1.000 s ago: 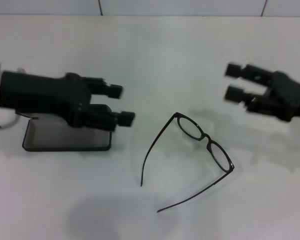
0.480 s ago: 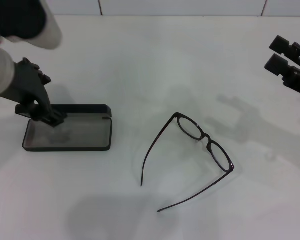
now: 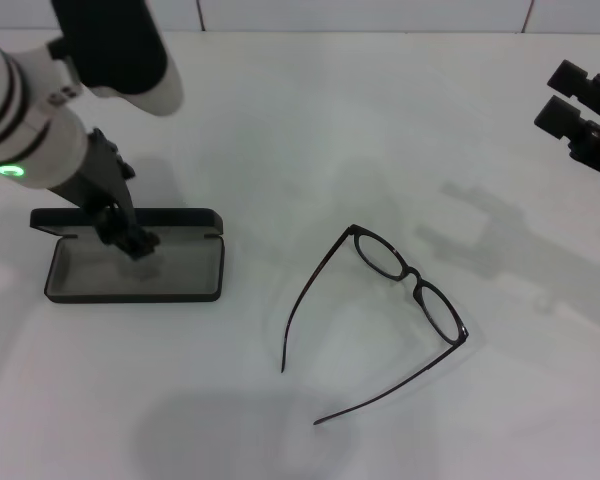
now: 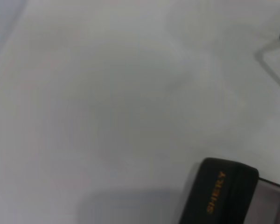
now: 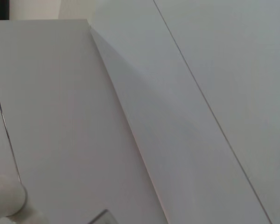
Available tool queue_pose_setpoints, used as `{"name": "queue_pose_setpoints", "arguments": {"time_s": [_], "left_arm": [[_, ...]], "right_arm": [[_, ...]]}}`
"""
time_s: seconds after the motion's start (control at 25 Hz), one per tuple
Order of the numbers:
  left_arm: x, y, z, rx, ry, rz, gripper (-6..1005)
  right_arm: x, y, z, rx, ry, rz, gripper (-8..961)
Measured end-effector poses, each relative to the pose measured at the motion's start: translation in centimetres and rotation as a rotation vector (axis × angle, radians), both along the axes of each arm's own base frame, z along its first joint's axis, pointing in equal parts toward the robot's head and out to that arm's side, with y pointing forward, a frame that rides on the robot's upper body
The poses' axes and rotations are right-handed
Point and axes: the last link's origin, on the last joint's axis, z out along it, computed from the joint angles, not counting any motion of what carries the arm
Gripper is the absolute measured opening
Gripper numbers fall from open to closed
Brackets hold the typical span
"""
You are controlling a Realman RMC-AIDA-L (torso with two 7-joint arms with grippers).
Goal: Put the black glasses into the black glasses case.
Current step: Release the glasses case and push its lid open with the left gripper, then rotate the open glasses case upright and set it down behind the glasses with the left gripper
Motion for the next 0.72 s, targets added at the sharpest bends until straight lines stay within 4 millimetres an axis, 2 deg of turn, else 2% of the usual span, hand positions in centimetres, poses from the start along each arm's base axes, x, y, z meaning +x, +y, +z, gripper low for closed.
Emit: {"name": "queue_pose_setpoints", "arguments": {"time_s": [0.28, 0.72], "left_arm": [[-0.9, 1.4, -1.8, -0.069, 0.026, 0.031, 832], [-0.7, 1.8, -1.1, -0.054, 0.038, 0.014, 379]], "right_arm": [[0.2, 0.1, 0.0, 0.012, -0.008, -0.009, 852], [0.5, -0.2, 0.0, 0.029, 0.001, -0.023, 851]]}}
